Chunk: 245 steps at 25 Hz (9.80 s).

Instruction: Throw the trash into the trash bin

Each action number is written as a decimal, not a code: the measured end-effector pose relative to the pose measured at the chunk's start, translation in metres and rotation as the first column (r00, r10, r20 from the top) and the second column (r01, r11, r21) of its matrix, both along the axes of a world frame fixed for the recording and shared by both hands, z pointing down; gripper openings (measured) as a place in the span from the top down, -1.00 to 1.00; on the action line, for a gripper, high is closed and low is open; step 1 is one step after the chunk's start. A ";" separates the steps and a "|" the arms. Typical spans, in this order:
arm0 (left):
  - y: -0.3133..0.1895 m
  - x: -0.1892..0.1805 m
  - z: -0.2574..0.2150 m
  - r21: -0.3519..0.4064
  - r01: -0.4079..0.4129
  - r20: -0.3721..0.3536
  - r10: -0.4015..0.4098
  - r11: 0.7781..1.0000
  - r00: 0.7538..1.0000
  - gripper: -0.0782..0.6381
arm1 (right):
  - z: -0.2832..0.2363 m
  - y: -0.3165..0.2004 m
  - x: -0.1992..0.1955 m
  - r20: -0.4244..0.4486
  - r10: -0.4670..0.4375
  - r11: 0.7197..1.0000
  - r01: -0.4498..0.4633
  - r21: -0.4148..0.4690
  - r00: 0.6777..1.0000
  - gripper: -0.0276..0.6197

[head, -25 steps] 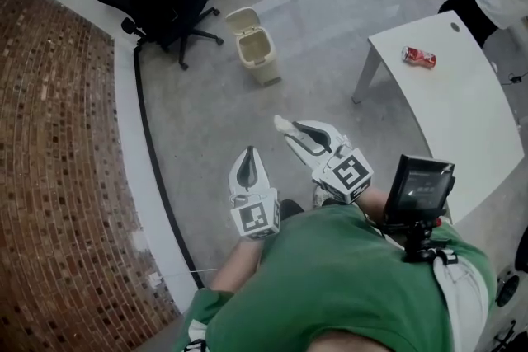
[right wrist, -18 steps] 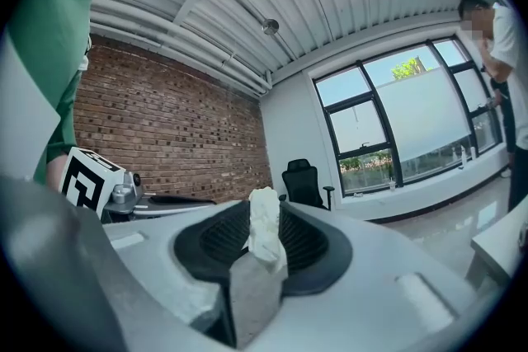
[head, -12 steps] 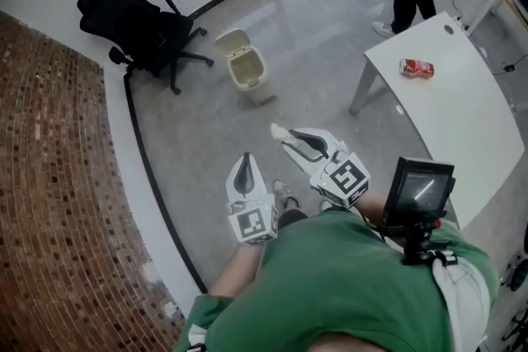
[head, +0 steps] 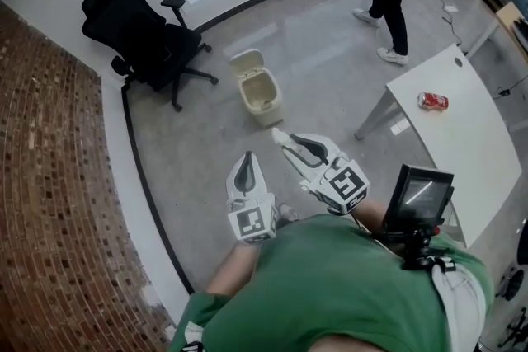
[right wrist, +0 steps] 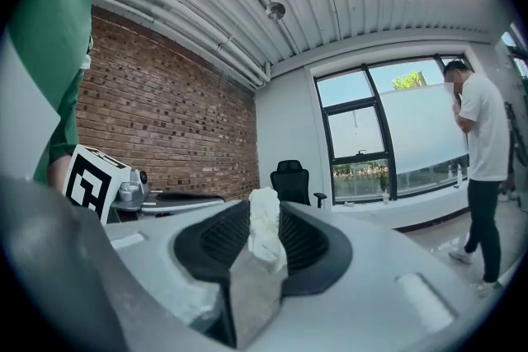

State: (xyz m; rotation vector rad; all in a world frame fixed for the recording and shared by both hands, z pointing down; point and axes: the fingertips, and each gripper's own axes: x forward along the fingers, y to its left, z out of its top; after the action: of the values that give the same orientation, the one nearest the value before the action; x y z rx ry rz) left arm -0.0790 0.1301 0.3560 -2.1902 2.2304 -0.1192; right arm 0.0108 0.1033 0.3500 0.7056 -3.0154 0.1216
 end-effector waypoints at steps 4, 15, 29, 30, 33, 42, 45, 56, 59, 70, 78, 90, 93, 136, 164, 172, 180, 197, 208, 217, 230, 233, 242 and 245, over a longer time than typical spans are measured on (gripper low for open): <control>-0.013 -0.036 0.001 0.008 -0.003 -0.007 0.003 1.000 1.000 0.76 | 0.001 -0.012 -0.037 -0.008 0.004 1.000 -0.004 0.008 1.000 0.56; -0.049 -0.084 0.007 -0.003 -0.004 -0.040 0.004 1.000 0.999 0.76 | 0.012 -0.045 -0.088 -0.041 -0.002 1.000 0.001 -0.013 0.999 0.56; -0.171 -0.101 0.015 -0.039 -0.018 -0.008 0.018 0.999 1.000 0.76 | 0.015 -0.164 -0.112 0.000 -0.010 0.999 0.010 -0.038 1.000 0.56; -0.181 -0.100 0.015 -0.042 -0.020 -0.006 0.020 0.999 1.000 0.76 | 0.016 -0.174 -0.112 0.003 -0.010 0.999 0.010 -0.039 1.000 0.56; -0.209 -0.097 0.013 -0.053 -0.018 0.013 0.019 0.998 1.000 0.76 | 0.017 -0.201 -0.109 0.006 -0.015 0.999 0.015 -0.044 1.000 0.56; -0.264 -0.094 0.024 -0.067 0.011 0.010 -0.011 0.998 1.000 0.76 | 0.031 -0.257 -0.107 -0.008 -0.040 0.997 0.039 -0.060 0.999 0.56; -0.274 -0.102 0.029 -0.075 0.011 -0.002 -0.012 0.997 1.000 0.76 | 0.035 -0.268 -0.115 -0.021 -0.040 0.997 0.038 -0.071 0.999 0.56; -0.316 -0.168 0.040 -0.092 -0.039 -0.075 0.033 0.995 0.997 0.76 | 0.043 -0.307 -0.180 -0.093 0.014 0.996 -0.022 -0.090 0.996 0.56; -0.330 -0.186 0.041 -0.095 -0.061 -0.086 0.053 0.994 0.995 0.76 | 0.043 -0.321 -0.198 -0.108 0.038 0.995 -0.048 -0.089 0.993 0.56; -0.356 -0.220 0.070 -0.152 -0.138 -0.100 0.124 0.979 0.987 0.76 | 0.074 -0.344 -0.227 -0.173 0.115 0.982 -0.139 -0.130 0.978 0.56; -0.379 -0.212 0.114 -0.252 -0.137 -0.065 0.124 0.958 0.990 0.76 | 0.123 -0.368 -0.213 -0.225 0.110 0.968 -0.156 -0.197 0.968 0.56; -0.414 -0.214 0.200 -0.420 -0.089 -0.040 0.079 0.903 0.996 0.76 | 0.218 -0.412 -0.220 -0.311 0.022 0.946 -0.120 -0.300 0.950 0.56; -0.419 -0.211 0.228 -0.459 -0.083 -0.037 0.074 0.885 0.997 0.76 | 0.251 -0.417 -0.221 -0.340 -0.006 0.939 -0.111 -0.325 0.940 0.56; -0.417 -0.201 0.533 -0.708 -0.090 -0.121 0.005 0.700 0.993 0.76 | 0.617 -0.417 -0.214 -0.671 -0.252 0.873 -0.135 -0.468 0.697 0.56; -0.437 -0.224 0.478 -0.671 -0.079 -0.077 0.037 0.737 0.996 0.76 | 0.552 -0.427 -0.224 -0.597 -0.231 0.830 -0.164 -0.533 0.768 0.45; -0.448 -0.228 0.398 -0.574 -0.108 -0.084 0.072 0.812 0.994 0.76 | 0.458 -0.432 -0.237 -0.494 -0.157 0.830 -0.156 -0.535 0.855 0.73; -0.440 -0.227 0.332 -0.514 -0.141 -0.040 0.140 0.846 0.989 0.76 | 0.377 -0.427 -0.243 -0.456 -0.097 0.875 -0.143 -0.462 0.884 0.86; -0.386 -0.209 0.193 -0.322 -0.213 0.022 0.233 0.923 0.972 0.76 | 0.212 -0.377 -0.233 -0.374 0.028 0.947 -0.144 -0.287 0.927 0.90; -0.340 -0.193 0.124 -0.225 -0.281 -0.029 0.281 0.933 0.959 0.76 | 0.135 -0.327 -0.216 -0.310 0.110 0.967 -0.174 -0.186 0.944 0.90; -0.318 -0.166 0.090 -0.170 -0.222 -0.027 0.220 0.960 0.975 0.76 | 0.090 -0.307 -0.190 -0.258 0.071 0.988 -0.104 -0.116 0.964 0.91; -0.250 -0.088 0.068 -0.137 -0.134 -0.028 0.131 0.981 0.991 0.76 | 0.058 -0.242 -0.106 -0.171 0.044 0.997 -0.054 -0.057 0.984 0.91; -0.234 -0.069 0.063 -0.121 -0.140 -0.019 0.139 0.983 0.990 0.76 | 0.055 -0.226 -0.087 -0.161 0.049 0.997 -0.059 -0.053 0.986 0.91; -0.208 -0.040 0.043 -0.092 -0.177 -0.035 0.174 0.980 0.984 0.76 | 0.039 -0.198 -0.056 -0.147 0.075 0.996 -0.081 -0.032 0.986 0.91; -0.201 -0.043 0.038 -0.083 -0.182 -0.031 0.180 0.980 0.983 0.76 | 0.031 -0.192 -0.057 -0.139 0.087 0.996 -0.091 -0.024 0.987 0.91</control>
State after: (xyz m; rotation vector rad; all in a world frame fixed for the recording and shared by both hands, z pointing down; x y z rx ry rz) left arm -0.1224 -0.0710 0.3936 -2.4379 2.0610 -0.1907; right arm -0.0466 -0.0884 0.3809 0.8102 -2.8462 0.1162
